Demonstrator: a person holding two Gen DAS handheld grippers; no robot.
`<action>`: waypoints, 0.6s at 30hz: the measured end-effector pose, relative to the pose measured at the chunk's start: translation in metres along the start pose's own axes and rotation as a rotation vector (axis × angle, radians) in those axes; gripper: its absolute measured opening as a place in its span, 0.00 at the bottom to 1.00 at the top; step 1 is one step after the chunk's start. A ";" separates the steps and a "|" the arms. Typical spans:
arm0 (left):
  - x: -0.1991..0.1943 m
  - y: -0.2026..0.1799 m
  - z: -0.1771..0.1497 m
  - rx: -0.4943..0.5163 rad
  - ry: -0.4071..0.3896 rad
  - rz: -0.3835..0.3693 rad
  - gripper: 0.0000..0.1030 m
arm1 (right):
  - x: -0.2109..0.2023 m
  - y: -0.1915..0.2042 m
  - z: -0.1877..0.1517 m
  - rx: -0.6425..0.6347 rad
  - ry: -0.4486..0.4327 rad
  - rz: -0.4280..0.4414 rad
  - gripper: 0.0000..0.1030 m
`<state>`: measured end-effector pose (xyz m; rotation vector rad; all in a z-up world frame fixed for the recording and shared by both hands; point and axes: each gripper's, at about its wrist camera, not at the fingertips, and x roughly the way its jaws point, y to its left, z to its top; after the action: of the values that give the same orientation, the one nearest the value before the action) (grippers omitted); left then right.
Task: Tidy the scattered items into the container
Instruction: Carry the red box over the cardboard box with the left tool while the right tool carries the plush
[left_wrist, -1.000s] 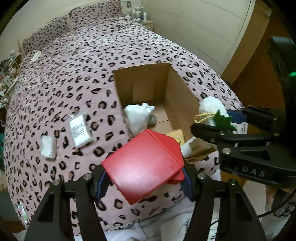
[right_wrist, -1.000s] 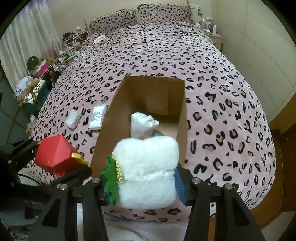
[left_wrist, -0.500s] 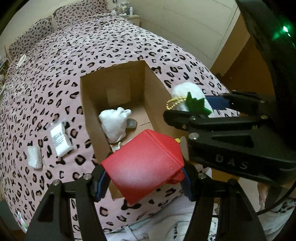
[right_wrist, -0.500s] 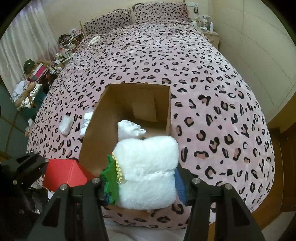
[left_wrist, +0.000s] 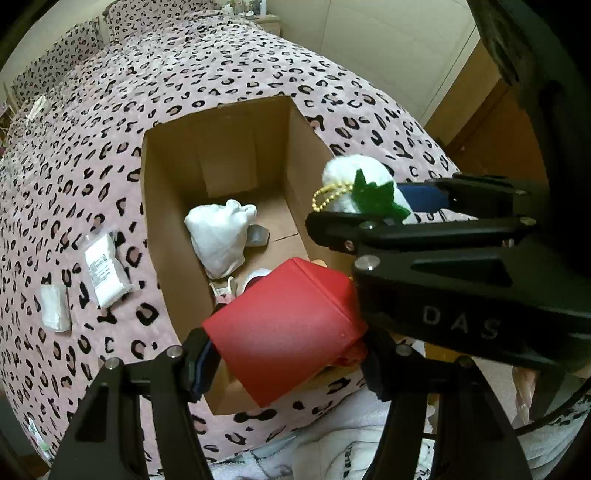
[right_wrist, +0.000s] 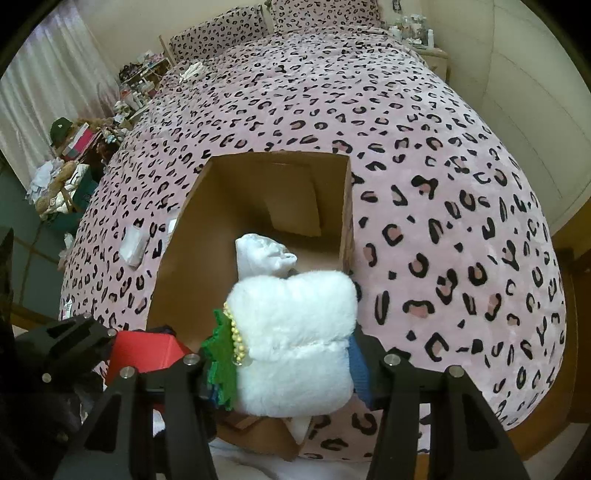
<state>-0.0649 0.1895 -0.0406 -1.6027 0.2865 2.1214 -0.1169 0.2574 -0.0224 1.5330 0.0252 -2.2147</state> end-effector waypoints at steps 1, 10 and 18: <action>0.001 0.001 0.000 -0.001 0.003 -0.001 0.63 | 0.001 0.000 0.001 0.003 -0.003 0.007 0.52; 0.008 0.008 0.000 -0.019 0.015 0.013 0.63 | -0.001 0.005 0.010 0.012 -0.026 0.055 0.52; 0.010 0.009 -0.001 -0.020 0.023 0.013 0.63 | 0.025 -0.001 0.012 0.042 0.064 0.087 0.52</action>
<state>-0.0704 0.1831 -0.0515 -1.6415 0.2846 2.1241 -0.1348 0.2462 -0.0403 1.5962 -0.0682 -2.1107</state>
